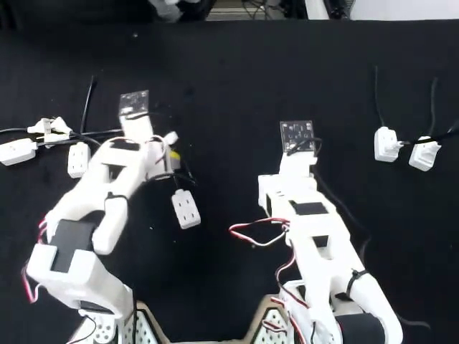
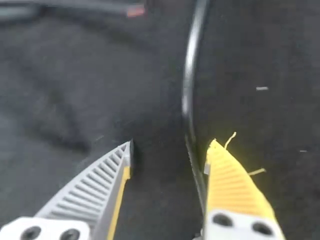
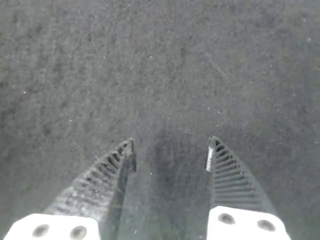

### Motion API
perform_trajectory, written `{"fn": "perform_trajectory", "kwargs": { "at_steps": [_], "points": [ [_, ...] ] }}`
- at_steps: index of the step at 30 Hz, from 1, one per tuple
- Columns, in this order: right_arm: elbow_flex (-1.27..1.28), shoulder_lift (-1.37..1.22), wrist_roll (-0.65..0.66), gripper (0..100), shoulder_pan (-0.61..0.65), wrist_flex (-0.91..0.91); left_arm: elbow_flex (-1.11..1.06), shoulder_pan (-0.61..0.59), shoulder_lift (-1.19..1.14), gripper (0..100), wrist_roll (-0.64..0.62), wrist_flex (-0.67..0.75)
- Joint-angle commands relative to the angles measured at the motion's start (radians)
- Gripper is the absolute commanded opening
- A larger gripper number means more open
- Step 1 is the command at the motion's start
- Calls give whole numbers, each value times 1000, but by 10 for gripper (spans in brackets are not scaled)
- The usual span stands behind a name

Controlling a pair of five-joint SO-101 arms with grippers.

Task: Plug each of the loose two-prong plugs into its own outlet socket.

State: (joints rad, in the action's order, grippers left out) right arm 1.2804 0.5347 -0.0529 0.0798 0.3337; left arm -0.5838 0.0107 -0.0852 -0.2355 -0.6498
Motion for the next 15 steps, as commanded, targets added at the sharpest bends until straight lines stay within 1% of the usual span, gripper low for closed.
{"fn": "perform_trajectory", "kwargs": {
  "at_steps": [1,3,6,13,15],
  "points": [
    [-64,44,-6,222,-11,-18,4,-110,118,240,-31,-172],
    [-64,44,-6,222,-11,-18,-25,-142,173,241,-26,-242],
    [-64,44,-6,222,-11,-18,-88,-177,278,241,44,-308],
    [-61,44,-6,222,-11,-18,-246,-242,568,242,242,-400],
    [-59,44,-6,222,-11,-18,-280,-263,637,242,275,-400]
  ]
}}
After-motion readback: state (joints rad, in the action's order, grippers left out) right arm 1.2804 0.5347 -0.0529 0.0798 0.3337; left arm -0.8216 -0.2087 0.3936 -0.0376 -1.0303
